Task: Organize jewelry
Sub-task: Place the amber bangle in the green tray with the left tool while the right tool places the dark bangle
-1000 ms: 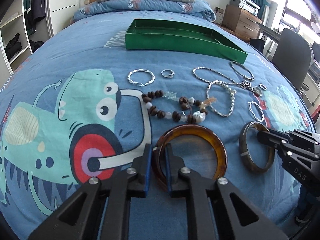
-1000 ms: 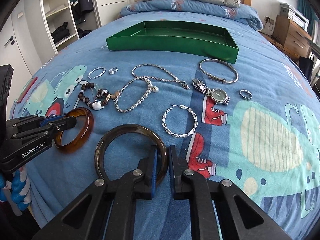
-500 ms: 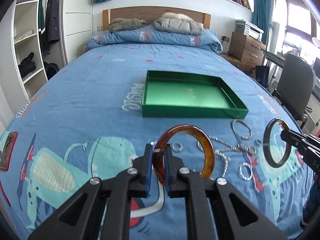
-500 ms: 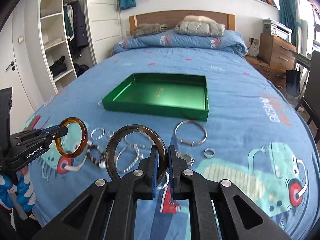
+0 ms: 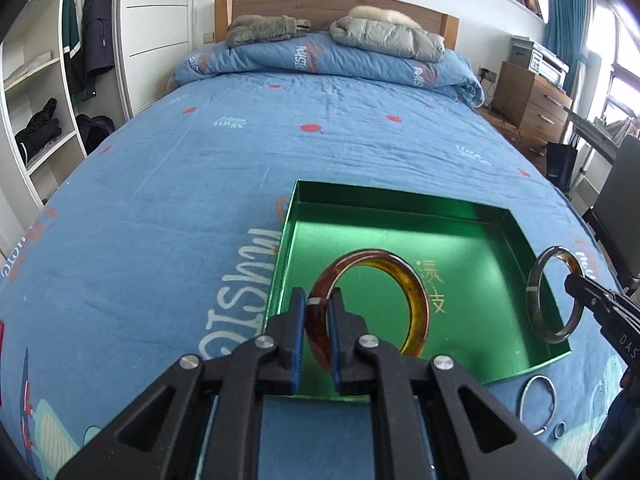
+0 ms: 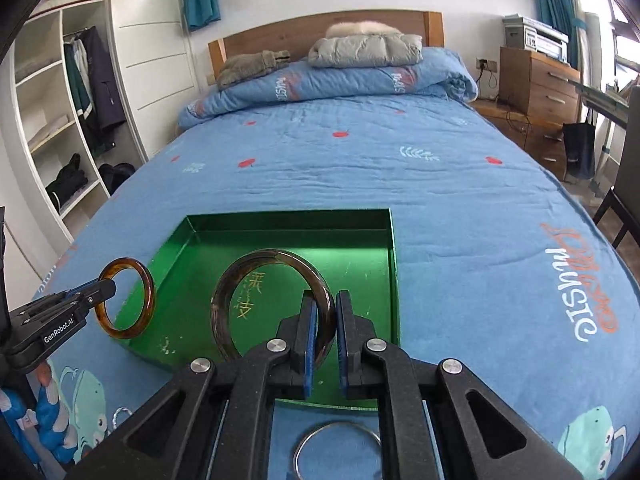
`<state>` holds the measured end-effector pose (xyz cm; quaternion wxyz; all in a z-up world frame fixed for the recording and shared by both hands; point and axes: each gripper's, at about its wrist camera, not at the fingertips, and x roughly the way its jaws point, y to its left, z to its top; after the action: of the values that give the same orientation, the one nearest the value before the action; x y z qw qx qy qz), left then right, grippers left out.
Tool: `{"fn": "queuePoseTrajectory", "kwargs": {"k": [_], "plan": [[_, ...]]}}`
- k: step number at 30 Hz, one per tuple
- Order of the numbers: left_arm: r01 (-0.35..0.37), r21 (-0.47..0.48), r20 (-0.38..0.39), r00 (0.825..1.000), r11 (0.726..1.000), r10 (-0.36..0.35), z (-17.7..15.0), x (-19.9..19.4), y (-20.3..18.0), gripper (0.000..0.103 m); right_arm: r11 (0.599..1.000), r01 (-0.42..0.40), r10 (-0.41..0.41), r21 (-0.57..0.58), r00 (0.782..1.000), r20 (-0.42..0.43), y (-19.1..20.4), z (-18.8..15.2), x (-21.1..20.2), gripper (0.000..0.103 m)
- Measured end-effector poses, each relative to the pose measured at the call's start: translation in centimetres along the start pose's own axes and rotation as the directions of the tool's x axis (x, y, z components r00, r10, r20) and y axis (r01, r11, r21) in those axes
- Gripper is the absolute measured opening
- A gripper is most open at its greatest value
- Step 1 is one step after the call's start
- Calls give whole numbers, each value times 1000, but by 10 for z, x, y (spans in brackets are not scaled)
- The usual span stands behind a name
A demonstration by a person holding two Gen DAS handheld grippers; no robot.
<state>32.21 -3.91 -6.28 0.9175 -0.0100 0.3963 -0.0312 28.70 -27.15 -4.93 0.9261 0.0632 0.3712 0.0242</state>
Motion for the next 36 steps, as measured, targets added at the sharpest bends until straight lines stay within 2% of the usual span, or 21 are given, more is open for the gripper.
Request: {"fn": "queuePoseTrajectory", "kwargs": {"k": [4,12,20,22,24,26,30,31,33,36], "plan": [[-27,-5,-67,997,1000,26,1,39,-3,10,1000,14,-14,-4,996,-90,-3,-1,44,9],[-71,27,-147,986,997,74,-1,69,-8,10,995,69,-84,-77,973,-216,3,-9,84,9],[-83,3,-149,985,997,83,-3,70,-4,13,989,89,-114,-116,967,-227,4,-11,85,10],[-69,-13,-152,986,998,66,-1,70,-1,13,991,80,-103,-105,968,-230,2,-9,85,19],[-40,-28,-145,989,999,35,1,66,1,13,995,45,-64,-90,971,-230,0,-8,83,44],[-31,-20,-114,993,999,28,4,54,1,15,997,17,-33,-81,978,-208,1,-5,75,49],[-5,-22,-22,1000,1000,5,16,7,3,18,998,-6,-3,-64,991,-132,5,8,38,49],[-4,-25,9,1000,1000,4,18,-9,4,18,998,-19,13,-54,994,-105,6,11,24,50],[-7,-23,67,998,1000,8,21,-42,7,18,999,-41,39,-35,998,-43,8,17,-9,59],[18,-36,119,993,999,-13,21,-88,15,18,997,-65,67,-38,997,50,12,18,-62,65]]}}
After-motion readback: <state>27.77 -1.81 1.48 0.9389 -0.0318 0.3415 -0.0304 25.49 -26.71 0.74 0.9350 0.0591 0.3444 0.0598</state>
